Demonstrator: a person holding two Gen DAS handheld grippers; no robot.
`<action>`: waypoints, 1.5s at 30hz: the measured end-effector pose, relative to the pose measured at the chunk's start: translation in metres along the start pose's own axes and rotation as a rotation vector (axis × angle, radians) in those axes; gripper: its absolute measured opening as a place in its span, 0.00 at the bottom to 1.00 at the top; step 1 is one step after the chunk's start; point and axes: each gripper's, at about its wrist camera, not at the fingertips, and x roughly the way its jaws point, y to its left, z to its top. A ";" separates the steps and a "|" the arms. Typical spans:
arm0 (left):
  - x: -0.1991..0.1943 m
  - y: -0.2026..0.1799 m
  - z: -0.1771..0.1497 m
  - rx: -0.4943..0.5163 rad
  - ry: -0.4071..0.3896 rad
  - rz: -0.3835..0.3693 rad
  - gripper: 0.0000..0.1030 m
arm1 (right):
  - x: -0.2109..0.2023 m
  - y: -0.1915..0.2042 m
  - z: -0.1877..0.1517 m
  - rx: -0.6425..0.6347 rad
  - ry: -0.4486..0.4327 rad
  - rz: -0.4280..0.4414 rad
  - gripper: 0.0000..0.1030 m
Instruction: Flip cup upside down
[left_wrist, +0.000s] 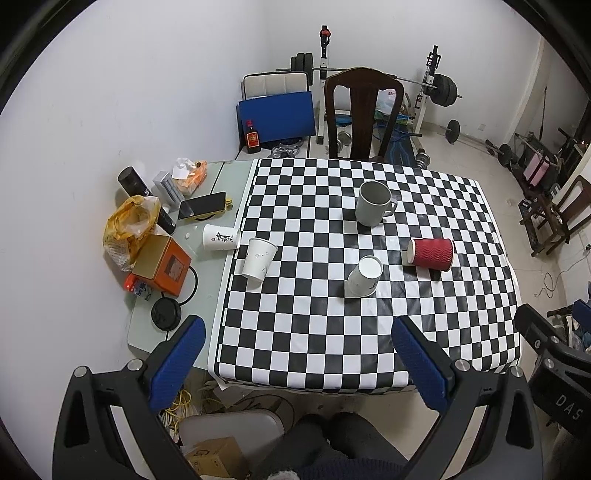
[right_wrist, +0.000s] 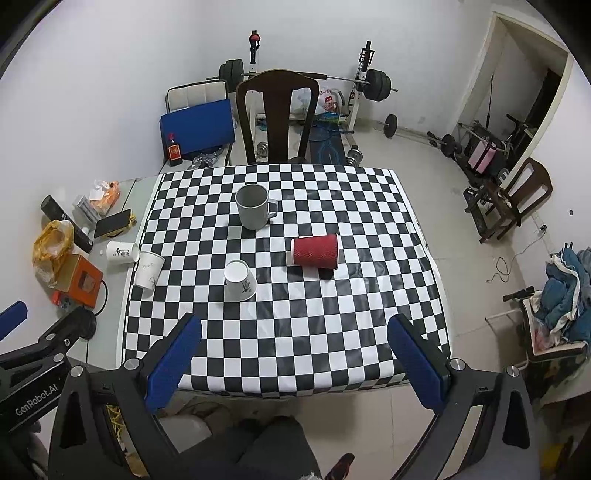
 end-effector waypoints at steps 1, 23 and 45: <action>0.001 0.000 0.001 0.002 -0.001 -0.002 1.00 | 0.001 0.000 -0.001 -0.002 0.004 0.000 0.99; 0.000 -0.002 0.003 -0.004 0.000 0.001 1.00 | 0.003 0.004 0.001 0.000 0.007 0.000 0.99; 0.000 -0.001 0.004 -0.005 -0.001 0.001 1.00 | 0.003 0.004 0.005 0.001 0.008 -0.002 0.99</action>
